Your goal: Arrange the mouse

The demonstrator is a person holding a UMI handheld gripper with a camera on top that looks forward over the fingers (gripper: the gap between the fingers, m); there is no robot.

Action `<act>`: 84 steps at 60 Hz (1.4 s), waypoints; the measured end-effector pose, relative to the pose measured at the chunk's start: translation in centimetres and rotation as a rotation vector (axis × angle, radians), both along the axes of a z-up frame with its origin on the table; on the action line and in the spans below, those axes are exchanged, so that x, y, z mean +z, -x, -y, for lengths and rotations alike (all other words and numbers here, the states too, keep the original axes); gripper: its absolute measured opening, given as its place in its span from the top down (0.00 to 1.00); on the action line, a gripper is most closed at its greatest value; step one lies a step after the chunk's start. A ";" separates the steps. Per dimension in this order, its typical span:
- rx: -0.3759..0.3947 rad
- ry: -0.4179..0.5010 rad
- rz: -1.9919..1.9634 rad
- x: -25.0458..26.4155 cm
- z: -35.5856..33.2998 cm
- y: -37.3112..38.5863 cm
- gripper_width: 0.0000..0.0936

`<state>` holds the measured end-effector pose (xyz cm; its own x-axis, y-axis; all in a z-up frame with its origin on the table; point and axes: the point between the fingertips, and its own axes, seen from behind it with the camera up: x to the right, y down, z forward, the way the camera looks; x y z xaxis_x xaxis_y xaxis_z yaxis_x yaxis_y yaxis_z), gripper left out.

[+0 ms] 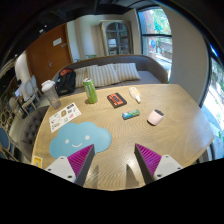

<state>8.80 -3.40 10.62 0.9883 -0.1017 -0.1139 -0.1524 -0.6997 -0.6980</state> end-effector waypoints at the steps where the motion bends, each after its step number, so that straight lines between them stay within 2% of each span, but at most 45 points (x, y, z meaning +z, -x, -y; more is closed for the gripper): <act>1: 0.000 -0.002 0.002 0.0 -0.1 -0.1 0.12; 6: -0.005 0.004 -0.004 -0.6 -0.1 0.0 0.12; 18: 0.053 0.008 0.002 -2.3 -0.7 -2.3 0.12; 35: 0.122 -0.013 0.058 -9.0 -5.2 -12.5 0.12; 46: 0.098 -0.007 0.056 -12.5 -8.8 -17.1 0.12; 53: 0.089 -0.061 0.080 -12.3 -12.2 -18.5 0.14; 84: 0.114 -0.095 0.086 -12.3 -18.7 -19.8 0.16</act>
